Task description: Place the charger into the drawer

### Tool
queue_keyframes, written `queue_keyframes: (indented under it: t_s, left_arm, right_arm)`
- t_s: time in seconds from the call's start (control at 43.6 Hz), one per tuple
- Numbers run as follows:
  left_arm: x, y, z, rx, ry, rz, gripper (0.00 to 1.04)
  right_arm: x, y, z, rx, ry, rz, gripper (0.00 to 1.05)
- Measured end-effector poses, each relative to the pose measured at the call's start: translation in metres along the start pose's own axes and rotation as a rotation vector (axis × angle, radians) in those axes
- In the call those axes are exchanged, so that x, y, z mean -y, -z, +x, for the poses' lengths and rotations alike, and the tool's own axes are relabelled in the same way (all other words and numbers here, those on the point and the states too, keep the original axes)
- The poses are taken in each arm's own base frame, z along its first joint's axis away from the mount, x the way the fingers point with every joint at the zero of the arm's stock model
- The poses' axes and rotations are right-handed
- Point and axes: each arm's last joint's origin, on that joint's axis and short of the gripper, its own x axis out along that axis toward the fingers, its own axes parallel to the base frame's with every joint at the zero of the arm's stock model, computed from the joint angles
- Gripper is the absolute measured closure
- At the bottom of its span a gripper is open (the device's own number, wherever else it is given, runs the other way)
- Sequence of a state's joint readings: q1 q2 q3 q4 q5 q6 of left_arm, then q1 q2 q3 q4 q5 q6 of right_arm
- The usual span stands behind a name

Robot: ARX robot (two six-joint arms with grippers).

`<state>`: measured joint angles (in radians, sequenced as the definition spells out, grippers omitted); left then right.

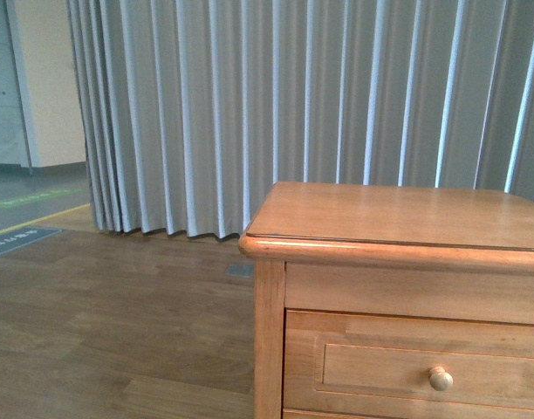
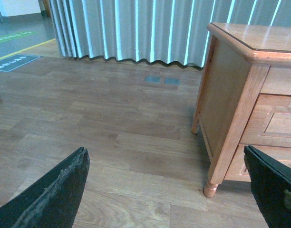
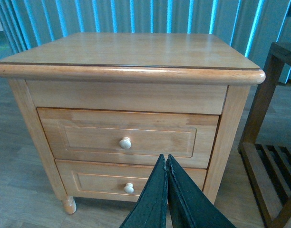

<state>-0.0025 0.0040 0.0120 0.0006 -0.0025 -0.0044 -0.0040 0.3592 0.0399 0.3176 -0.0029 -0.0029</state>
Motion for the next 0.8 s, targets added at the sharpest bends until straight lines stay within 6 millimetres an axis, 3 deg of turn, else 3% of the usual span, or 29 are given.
queue_keyframes:
  t_s: [0.092,0.803]
  left_arm:
    - [0.0,0.0,0.0,0.0,0.001,0.0,0.06]
    - [0.0,0.0,0.0,0.0,0.0,0.0,0.06]
  right_arm:
    - [0.0,0.008,-0.003,0.005,0.002,0.0,1.03]
    - [0.0,0.011,-0.023,0.003,0.0,0.0,1.03]
